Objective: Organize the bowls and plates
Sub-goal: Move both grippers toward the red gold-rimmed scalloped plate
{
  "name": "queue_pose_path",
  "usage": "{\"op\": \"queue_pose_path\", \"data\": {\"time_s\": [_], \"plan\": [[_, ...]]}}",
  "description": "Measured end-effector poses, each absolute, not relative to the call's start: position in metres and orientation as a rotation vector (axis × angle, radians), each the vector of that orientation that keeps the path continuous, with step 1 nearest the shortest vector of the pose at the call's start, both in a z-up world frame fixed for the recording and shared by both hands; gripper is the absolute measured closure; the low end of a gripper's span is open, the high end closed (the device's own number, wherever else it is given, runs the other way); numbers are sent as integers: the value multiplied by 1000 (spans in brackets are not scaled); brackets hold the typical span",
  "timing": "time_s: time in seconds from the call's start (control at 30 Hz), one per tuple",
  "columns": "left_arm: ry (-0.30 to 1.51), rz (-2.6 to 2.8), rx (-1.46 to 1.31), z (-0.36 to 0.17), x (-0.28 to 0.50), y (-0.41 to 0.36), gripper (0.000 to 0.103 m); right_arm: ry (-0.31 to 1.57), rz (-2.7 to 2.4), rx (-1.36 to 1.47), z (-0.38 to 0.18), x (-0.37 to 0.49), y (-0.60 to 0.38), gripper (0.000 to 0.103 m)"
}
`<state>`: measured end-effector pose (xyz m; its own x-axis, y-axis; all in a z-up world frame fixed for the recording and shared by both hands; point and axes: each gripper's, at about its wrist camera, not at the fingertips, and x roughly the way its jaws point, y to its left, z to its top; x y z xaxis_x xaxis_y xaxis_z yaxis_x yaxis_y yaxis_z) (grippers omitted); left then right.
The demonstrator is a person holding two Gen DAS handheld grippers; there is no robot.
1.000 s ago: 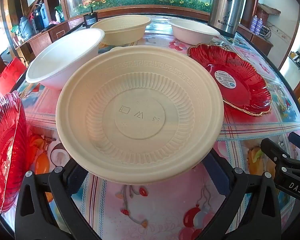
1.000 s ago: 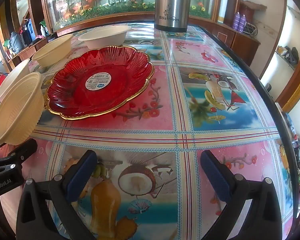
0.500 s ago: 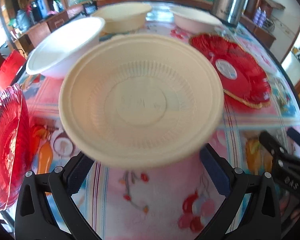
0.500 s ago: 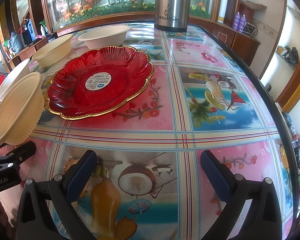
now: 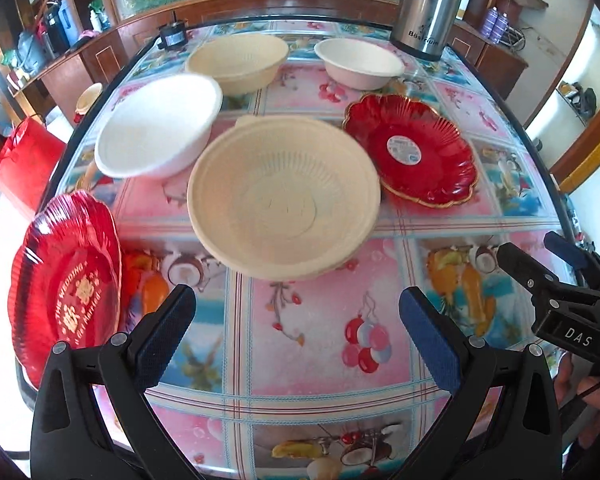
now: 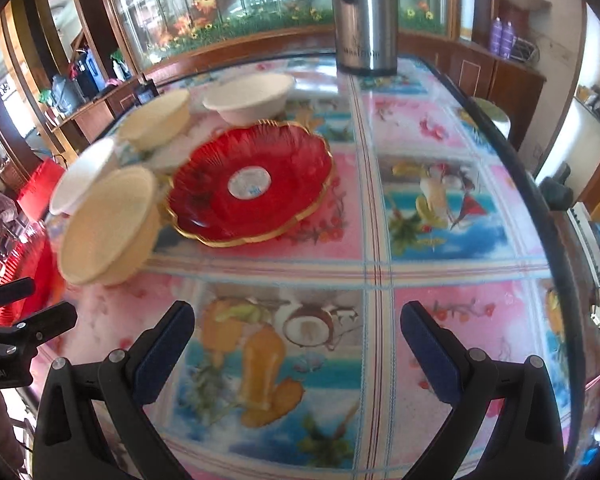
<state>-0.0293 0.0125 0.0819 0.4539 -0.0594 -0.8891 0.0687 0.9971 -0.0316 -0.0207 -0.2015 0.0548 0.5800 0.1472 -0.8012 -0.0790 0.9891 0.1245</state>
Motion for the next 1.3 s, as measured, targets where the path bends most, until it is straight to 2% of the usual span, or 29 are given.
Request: {"op": "queue_pose_path", "data": {"time_s": [0.33, 0.87, 1.3], "plan": [[1077, -186, 10, 105, -15, 18, 0, 918, 95, 146, 89, -11, -191, 1], [1102, -249, -8, 103, 1, 24, 0, 923, 9, 123, 97, -9, -177, 1], [1104, -231, -17, 112, 20, -23, 0, 965, 76, 125, 90, 22, -209, 13]]}}
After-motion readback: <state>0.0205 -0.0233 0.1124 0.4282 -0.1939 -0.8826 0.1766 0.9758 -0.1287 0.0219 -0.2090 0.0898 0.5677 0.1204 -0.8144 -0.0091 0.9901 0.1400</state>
